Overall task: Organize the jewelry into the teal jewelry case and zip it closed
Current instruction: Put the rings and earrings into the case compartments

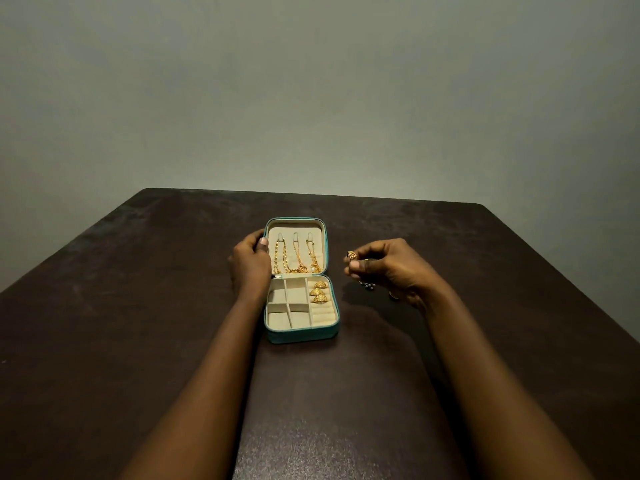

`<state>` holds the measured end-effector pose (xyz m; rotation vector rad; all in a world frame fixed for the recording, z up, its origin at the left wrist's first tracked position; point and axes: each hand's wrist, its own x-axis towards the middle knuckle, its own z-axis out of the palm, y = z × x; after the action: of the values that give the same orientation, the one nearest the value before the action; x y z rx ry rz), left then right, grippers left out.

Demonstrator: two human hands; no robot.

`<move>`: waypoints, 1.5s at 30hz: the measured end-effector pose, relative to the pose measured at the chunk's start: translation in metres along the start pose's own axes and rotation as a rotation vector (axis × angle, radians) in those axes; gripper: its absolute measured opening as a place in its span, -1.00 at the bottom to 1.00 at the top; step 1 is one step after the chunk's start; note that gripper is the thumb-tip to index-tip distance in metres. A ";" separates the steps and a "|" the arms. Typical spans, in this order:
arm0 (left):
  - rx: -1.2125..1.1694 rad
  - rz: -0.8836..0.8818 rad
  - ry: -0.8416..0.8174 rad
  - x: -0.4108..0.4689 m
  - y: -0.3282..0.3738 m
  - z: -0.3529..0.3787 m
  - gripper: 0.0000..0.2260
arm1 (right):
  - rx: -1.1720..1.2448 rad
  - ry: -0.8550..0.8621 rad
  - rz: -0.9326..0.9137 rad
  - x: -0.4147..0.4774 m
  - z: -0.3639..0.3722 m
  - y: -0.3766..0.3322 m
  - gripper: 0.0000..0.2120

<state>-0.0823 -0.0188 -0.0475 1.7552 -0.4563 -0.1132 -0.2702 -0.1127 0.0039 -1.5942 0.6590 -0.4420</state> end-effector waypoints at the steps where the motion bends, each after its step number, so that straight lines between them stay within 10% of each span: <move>1: 0.004 0.000 0.001 0.000 0.000 0.000 -0.74 | -0.054 -0.008 -0.016 -0.001 0.001 -0.001 -0.89; 20: 0.001 -0.013 -0.005 0.001 0.000 0.000 -0.74 | -0.966 -0.103 -0.175 -0.003 0.041 -0.010 -0.76; 45: 0.003 -0.017 -0.003 0.002 -0.002 0.001 -0.74 | -1.171 -0.033 -0.191 -0.004 0.058 -0.002 -0.74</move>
<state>-0.0805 -0.0201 -0.0495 1.7618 -0.4441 -0.1272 -0.2365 -0.0662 -0.0020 -2.7771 0.7939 -0.1371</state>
